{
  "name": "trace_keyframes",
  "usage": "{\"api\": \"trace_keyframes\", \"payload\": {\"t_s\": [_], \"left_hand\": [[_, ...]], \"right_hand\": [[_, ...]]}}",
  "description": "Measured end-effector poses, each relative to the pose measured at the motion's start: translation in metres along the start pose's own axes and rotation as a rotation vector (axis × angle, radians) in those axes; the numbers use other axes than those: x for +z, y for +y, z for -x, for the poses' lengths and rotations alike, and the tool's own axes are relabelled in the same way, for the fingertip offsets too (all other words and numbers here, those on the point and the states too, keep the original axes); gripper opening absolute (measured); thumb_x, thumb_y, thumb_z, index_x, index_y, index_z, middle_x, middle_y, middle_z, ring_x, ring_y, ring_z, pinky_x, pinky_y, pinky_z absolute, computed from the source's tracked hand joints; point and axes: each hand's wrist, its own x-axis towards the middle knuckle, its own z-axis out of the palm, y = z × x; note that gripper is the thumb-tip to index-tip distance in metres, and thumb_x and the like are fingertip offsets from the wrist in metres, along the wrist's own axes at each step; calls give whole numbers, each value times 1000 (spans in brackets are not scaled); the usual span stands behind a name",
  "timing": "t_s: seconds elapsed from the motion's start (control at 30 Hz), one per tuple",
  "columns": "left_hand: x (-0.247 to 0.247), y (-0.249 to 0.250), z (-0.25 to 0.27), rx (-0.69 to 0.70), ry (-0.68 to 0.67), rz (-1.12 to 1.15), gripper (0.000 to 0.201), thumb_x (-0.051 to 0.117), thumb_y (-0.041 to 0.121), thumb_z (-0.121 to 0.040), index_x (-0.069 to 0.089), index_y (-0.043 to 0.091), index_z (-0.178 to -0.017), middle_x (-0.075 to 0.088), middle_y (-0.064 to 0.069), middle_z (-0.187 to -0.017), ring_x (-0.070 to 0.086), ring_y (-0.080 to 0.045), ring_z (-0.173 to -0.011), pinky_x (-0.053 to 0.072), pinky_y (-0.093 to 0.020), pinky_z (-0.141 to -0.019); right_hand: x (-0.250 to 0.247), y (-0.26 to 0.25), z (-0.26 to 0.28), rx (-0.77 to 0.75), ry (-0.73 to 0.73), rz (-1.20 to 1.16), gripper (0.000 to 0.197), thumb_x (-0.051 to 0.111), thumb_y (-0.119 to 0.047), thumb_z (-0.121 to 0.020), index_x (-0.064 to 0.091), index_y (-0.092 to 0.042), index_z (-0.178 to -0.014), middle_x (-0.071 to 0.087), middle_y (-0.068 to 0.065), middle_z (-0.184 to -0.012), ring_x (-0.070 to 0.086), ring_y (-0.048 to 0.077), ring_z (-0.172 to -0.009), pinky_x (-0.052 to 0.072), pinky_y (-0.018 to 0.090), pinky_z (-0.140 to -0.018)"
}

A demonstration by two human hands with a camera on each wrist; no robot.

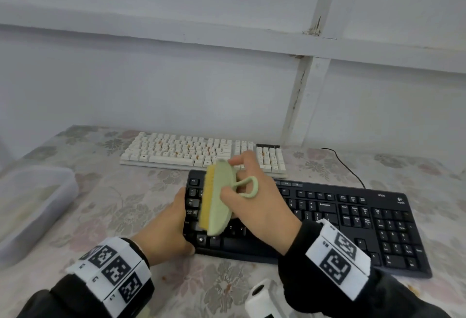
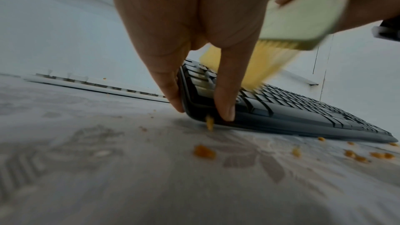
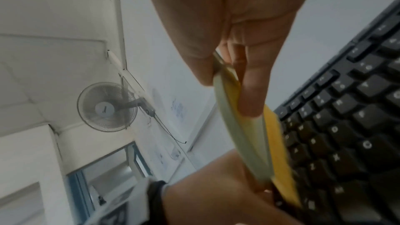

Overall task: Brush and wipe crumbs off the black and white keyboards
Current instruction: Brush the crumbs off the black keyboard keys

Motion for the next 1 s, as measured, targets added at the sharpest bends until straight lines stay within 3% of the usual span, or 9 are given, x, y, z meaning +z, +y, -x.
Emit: {"api": "trace_keyframes", "payload": {"t_s": [0.07, 0.17, 0.27, 0.43, 0.5, 0.63, 0.73, 0.87, 1.0], "left_hand": [[0, -1, -1, -8, -14, 17, 97, 71, -2, -62, 10, 38, -125, 48, 12, -101, 54, -8, -81, 44, -13, -59], [0, -2, 0, -17, -9, 34, 97, 73, 2, -62, 14, 30, -134, 50, 10, -109, 56, -6, -92, 51, -23, -71], [2, -3, 0, -8, 16, 41, 96, 76, 11, -67, 14, 25, -138, 54, 9, -111, 58, -5, -95, 53, -27, -79], [0, -1, 0, -18, -17, 32, 99, 72, 1, -62, 13, 28, -136, 51, 10, -107, 56, -8, -88, 45, -17, -62], [0, -2, 1, -11, -14, 45, 99, 72, 1, -62, 13, 26, -138, 52, 9, -107, 58, -8, -89, 50, -21, -68], [1, -2, 0, -5, -2, 67, 95, 71, 0, -61, 17, 27, -135, 53, 8, -106, 58, -7, -91, 50, -20, -69], [0, 1, 1, 3, -17, 72, 98, 69, -3, -62, 12, 29, -135, 52, 7, -105, 57, -9, -88, 46, -17, -66], [-1, 5, 4, 10, -25, 68, 97, 68, -3, -64, 12, 27, -138, 51, 5, -109, 57, -11, -91, 53, -27, -75], [-2, 7, 5, 15, -22, 68, 97, 68, -3, -65, 12, 28, -137, 48, 7, -112, 56, -9, -92, 52, -24, -77]], "right_hand": [[2, 1, -1, -16, 20, 31, 29, 51, -12, -88, 36, -26, -108, 64, 21, -95, 60, 34, -69, 53, 49, -63], [6, 3, 5, 24, -147, 107, 30, 53, -10, -87, 37, -20, -110, 61, 23, -93, 55, 24, -67, 54, 47, -64], [3, -3, 5, 72, -267, 85, 30, 55, -9, -86, 40, -17, -110, 59, 20, -93, 58, 26, -72, 59, 47, -65], [1, 0, 2, 19, -95, 76, 29, 52, -13, -88, 37, -29, -107, 60, 29, -97, 56, 30, -69, 54, 54, -62], [-2, -1, 6, 42, -215, 115, 30, 54, -15, -89, 37, -27, -110, 59, 29, -98, 62, 37, -74, 58, 51, -61], [-25, -17, 14, 62, -442, 300, 31, 60, -19, -89, 43, -25, -115, 62, 11, -99, 60, 20, -74, 56, 37, -64], [-44, -33, 15, -32, -277, 497, 24, 61, -29, -89, 48, -26, -108, 66, -2, -95, 63, 18, -80, 54, 36, -71], [-67, -43, 7, -82, -90, 604, 9, 65, -34, -87, 62, -27, -92, 62, -10, -76, 57, 1, -62, 43, 14, -54], [-64, -30, 0, -37, -6, 611, 8, 71, -28, -82, 69, -21, -85, 56, -11, -65, 49, 3, -60, 36, 13, -55]]}}
